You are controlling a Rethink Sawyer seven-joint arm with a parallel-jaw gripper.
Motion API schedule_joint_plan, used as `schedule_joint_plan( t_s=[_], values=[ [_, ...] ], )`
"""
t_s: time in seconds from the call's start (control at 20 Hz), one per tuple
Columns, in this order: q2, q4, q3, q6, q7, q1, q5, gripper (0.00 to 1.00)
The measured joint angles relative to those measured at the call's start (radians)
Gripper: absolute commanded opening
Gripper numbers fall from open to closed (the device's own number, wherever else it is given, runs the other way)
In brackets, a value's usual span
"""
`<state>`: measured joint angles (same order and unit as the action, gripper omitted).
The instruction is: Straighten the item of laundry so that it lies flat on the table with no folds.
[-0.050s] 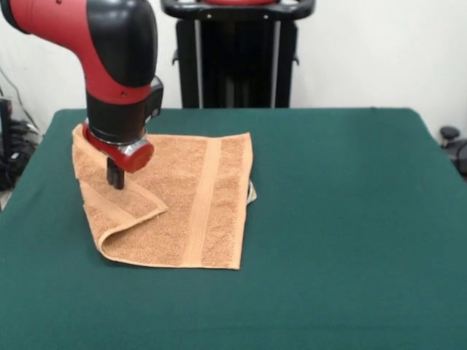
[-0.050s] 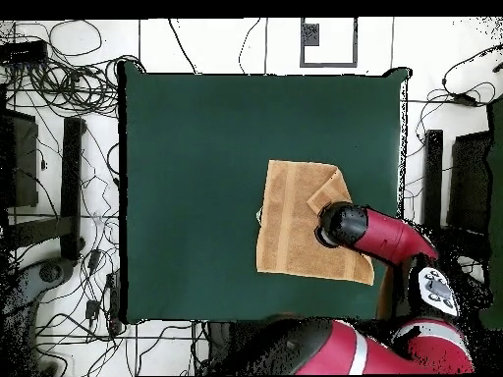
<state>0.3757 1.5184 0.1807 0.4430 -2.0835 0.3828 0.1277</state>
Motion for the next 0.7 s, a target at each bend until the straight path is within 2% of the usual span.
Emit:
schedule_joint_plan(
  t_s=[0.7],
  values=[
    [0.056, 0.001, -0.022, 0.0, 0.0, 0.016, 0.003, 0.0]
  ],
)
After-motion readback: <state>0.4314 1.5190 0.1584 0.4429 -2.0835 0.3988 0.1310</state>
